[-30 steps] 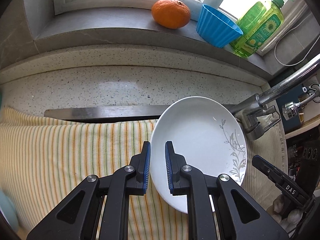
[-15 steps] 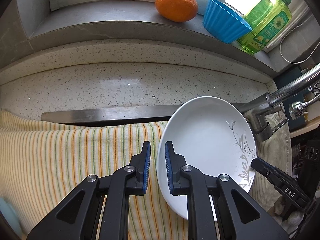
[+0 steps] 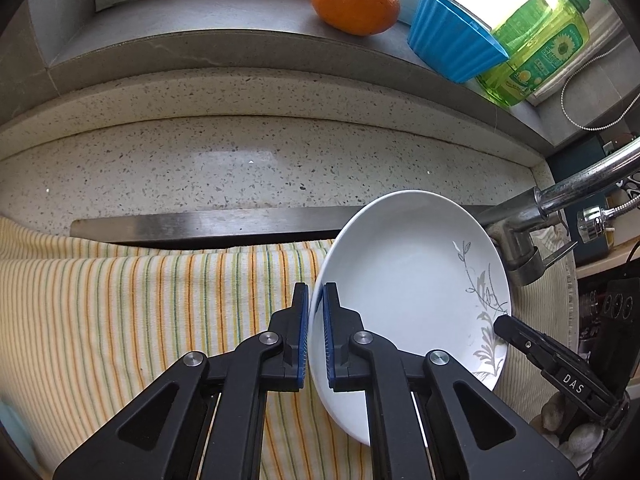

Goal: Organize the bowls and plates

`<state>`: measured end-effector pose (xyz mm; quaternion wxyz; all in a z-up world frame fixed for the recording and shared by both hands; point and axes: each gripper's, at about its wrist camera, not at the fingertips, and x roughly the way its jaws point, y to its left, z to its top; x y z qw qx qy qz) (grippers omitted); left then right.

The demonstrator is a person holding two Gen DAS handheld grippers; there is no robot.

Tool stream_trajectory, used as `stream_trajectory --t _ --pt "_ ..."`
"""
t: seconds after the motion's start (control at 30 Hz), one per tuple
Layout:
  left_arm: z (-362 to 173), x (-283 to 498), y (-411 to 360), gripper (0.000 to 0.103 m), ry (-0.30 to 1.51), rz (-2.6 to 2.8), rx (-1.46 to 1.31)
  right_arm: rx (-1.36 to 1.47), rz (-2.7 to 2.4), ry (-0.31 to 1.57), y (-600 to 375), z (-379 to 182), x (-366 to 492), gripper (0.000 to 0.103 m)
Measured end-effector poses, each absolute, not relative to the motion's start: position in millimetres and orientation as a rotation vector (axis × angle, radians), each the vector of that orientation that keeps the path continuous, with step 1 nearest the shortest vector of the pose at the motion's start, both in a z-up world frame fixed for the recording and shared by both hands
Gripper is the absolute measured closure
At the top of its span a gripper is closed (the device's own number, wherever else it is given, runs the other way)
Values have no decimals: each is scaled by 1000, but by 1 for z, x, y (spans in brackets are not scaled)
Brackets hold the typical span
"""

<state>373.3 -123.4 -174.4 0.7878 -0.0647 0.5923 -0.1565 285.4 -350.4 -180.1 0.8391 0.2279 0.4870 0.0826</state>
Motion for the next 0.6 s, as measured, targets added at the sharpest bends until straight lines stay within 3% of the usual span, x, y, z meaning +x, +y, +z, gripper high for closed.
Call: stream_trajectory --t 0.6 --pt "-156 352 -123 97 1255 -334 -127 510 152 1033 -351 -173 274 98"
